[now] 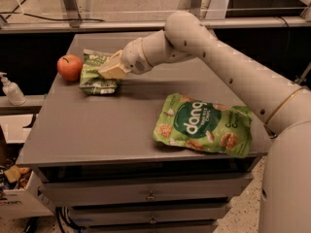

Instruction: Move green jalapeno chip bag near apple

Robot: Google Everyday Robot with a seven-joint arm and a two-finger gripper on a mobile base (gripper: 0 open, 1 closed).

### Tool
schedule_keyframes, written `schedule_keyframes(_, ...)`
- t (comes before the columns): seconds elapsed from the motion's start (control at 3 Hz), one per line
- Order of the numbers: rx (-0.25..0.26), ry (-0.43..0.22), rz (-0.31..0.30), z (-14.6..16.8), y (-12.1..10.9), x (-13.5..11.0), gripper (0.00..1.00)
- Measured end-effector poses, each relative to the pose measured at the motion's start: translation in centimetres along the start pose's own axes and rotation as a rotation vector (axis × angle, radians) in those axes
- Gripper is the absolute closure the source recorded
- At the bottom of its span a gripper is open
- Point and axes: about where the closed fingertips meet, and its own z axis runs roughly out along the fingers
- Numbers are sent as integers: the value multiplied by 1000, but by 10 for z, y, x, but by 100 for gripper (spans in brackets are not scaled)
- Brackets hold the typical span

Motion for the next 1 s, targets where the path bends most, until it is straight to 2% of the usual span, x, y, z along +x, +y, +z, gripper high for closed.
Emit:
schedule_keyframes(0.67,11,-14,-6,-6,-4,-4,12)
schedule_keyframes(1.0,27,-25,-8,-14,-7,-9,0)
